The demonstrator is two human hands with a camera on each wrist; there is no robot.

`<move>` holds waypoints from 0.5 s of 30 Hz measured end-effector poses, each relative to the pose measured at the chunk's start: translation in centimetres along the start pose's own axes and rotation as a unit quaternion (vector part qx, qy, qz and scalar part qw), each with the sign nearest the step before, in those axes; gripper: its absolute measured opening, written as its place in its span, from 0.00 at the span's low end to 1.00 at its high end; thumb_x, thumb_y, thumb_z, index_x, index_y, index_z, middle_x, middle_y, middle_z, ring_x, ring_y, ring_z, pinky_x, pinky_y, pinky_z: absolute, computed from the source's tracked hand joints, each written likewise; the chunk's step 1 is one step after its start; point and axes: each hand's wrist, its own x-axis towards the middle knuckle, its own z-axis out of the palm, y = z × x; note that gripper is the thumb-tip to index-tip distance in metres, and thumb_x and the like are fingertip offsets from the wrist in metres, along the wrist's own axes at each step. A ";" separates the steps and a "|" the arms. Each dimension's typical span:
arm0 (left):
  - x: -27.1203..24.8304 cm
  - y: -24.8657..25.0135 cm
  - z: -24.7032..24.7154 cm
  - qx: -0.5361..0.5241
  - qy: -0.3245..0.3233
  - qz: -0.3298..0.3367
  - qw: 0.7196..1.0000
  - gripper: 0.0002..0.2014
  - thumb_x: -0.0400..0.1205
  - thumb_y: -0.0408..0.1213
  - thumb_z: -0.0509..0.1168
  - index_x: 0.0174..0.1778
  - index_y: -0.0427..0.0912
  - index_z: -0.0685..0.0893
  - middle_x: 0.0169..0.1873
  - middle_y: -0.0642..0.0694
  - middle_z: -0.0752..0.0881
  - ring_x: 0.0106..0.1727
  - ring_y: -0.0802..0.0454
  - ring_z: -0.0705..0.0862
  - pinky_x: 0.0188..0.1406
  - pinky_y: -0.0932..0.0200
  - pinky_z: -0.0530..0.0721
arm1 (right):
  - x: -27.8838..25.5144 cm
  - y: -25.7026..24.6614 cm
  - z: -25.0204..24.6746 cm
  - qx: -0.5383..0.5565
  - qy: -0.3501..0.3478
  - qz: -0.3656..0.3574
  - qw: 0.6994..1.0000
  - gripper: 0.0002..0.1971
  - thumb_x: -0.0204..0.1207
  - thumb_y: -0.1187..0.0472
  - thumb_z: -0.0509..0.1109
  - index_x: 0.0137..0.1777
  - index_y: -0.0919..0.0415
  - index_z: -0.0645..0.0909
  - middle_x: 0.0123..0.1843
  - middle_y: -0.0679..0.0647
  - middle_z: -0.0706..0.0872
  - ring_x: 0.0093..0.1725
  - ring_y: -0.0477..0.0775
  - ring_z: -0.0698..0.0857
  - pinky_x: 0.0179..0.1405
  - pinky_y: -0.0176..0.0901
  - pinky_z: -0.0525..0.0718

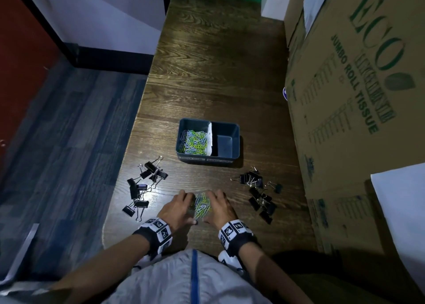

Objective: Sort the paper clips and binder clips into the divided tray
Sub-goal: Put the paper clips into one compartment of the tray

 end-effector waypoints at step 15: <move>0.7 -0.2 -1.3 -0.042 0.009 0.055 0.998 0.18 0.78 0.33 0.68 0.63 0.47 0.80 0.54 0.44 0.80 0.51 0.42 0.84 0.48 0.56 0.78 | 0.5 -0.9 0.0 -0.007 0.039 -0.014 0.999 0.17 0.71 0.74 0.66 0.53 0.55 0.84 0.61 0.55 0.83 0.54 0.62 0.86 0.51 0.49 0.86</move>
